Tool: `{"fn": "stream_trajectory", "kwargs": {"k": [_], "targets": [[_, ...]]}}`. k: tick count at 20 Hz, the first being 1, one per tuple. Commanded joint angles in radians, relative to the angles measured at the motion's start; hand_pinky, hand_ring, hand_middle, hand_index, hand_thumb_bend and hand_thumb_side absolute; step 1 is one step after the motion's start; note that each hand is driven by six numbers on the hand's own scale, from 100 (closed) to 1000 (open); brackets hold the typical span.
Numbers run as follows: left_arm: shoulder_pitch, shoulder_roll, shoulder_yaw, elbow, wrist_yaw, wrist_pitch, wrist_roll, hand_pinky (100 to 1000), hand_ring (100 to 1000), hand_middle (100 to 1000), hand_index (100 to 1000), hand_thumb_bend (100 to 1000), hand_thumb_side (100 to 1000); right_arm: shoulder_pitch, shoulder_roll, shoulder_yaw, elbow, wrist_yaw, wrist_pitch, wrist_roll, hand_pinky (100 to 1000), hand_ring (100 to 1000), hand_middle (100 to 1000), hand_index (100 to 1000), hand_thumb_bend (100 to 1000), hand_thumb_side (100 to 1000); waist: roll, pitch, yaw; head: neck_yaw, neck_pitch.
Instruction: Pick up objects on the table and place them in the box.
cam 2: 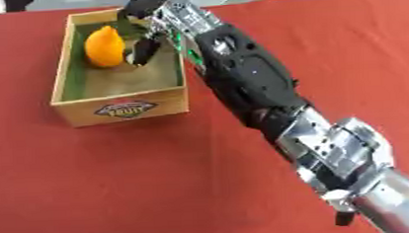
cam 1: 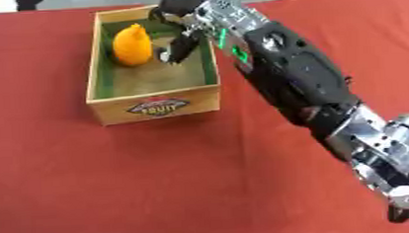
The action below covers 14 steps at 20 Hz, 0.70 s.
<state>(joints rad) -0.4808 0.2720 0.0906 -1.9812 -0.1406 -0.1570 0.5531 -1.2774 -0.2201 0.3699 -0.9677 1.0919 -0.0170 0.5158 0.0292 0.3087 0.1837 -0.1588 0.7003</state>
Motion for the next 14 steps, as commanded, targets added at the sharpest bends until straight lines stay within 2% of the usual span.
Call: {"fn": "stream_trajectory", "kwargs": {"k": [1, 3, 5, 6, 7, 8, 9, 12, 13, 14], "targets": [[-0.007, 0.018, 0.004, -0.019, -0.003, 0.0, 0.002, 579, 604, 640, 781, 100, 864, -0.022, -0.075, -0.006, -0.142, -0.066, 0.022, 0.001, 831, 879, 803, 1000, 100, 511, 0.005, -0.028, -0.004, 0.009, 0.001], [-0.005, 0.019, 0.006, -0.019, -0.005, 0.0, 0.004, 579, 604, 640, 781, 100, 865, -0.007, -0.125, -0.007, -0.247, -0.117, 0.047, 0.003, 822, 863, 787, 1000, 100, 510, 0.006, -0.03, -0.008, 0.015, 0.006], [-0.004, 0.021, 0.008, -0.019, -0.007, 0.0, 0.007, 579, 604, 639, 780, 100, 864, 0.023, -0.185, -0.014, -0.367, -0.166, 0.103, -0.008, 819, 858, 783, 1000, 100, 540, 0.007, -0.032, -0.014, 0.021, 0.011], [-0.003, 0.022, 0.009, -0.019, -0.008, 0.001, 0.01, 579, 604, 639, 780, 100, 864, 0.043, -0.219, -0.018, -0.43, -0.187, 0.136, -0.013, 817, 854, 778, 1000, 100, 566, 0.008, -0.032, -0.017, 0.025, 0.013], [-0.002, 0.022, 0.01, -0.019, -0.009, 0.001, 0.013, 580, 604, 640, 780, 100, 864, 0.067, -0.251, -0.024, -0.497, -0.21, 0.175, -0.021, 813, 839, 762, 1000, 100, 657, 0.009, -0.033, -0.02, 0.029, 0.016], [-0.002, 0.023, 0.011, -0.019, -0.009, 0.001, 0.015, 579, 604, 639, 780, 100, 864, 0.091, -0.279, -0.032, -0.563, -0.235, 0.22, -0.034, 812, 836, 753, 1000, 100, 642, 0.01, -0.033, -0.022, 0.031, 0.017], [-0.001, 0.023, 0.011, -0.019, -0.01, 0.001, 0.017, 579, 604, 639, 780, 100, 863, 0.111, -0.301, -0.038, -0.62, -0.259, 0.261, -0.046, 812, 825, 739, 1000, 100, 709, 0.011, -0.033, -0.024, 0.033, 0.018], [0.0, 0.023, 0.013, -0.019, -0.012, 0.001, 0.022, 580, 605, 640, 780, 100, 867, 0.19, -0.366, -0.07, -0.794, -0.358, 0.392, -0.145, 809, 787, 675, 970, 100, 698, 0.017, -0.034, -0.033, 0.04, 0.021], [0.0, 0.024, 0.014, -0.019, -0.013, 0.001, 0.023, 580, 605, 639, 780, 100, 867, 0.216, -0.385, -0.081, -0.847, -0.4, 0.433, -0.197, 802, 757, 629, 938, 100, 679, 0.018, -0.035, -0.035, 0.041, 0.022], [0.0, 0.024, 0.015, -0.019, -0.014, 0.002, 0.024, 580, 605, 640, 781, 100, 866, 0.243, -0.4, -0.097, -0.898, -0.447, 0.469, -0.27, 799, 752, 624, 936, 100, 669, 0.021, -0.036, -0.037, 0.043, 0.023]]}}
